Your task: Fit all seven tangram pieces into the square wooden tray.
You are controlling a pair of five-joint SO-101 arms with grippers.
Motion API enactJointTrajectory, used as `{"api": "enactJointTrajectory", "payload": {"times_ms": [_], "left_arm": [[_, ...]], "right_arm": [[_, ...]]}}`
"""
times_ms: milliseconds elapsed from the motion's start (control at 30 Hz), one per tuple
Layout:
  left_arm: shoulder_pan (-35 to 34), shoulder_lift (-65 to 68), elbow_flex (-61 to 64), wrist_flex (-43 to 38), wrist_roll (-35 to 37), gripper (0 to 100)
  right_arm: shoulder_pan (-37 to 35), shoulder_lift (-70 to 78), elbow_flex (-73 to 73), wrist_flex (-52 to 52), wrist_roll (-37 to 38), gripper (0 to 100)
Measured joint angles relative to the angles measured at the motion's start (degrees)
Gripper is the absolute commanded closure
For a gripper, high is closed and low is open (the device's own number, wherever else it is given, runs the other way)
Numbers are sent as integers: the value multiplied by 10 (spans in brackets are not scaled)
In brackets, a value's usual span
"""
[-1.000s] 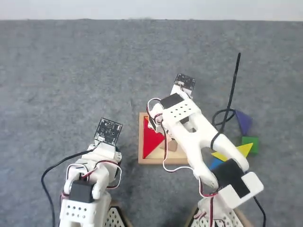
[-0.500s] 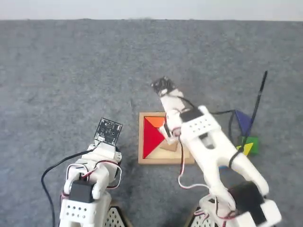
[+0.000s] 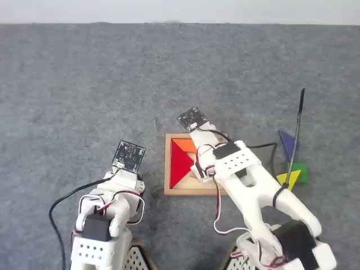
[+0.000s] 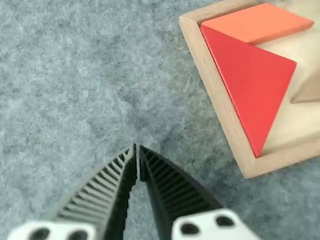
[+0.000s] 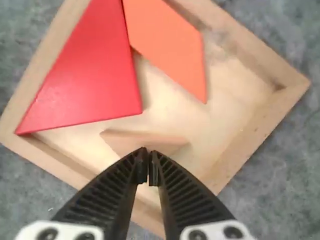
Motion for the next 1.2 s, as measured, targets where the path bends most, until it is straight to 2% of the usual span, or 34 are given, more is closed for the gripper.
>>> {"api": "enactJointTrajectory", "payload": {"times_ms": [367,633,833,1200], "left_arm": [[0,0,0,0,0,987],[0,0,0,0,0,987],[0,0,0,0,0,987],[0,0,0,0,0,987]], "right_arm": [[76,9,3,-25,-19,992],[76,10,2,-26,-24,992],[74,15,2,-47,-77,992],[44,17,-4,-53,-78,992]]}}
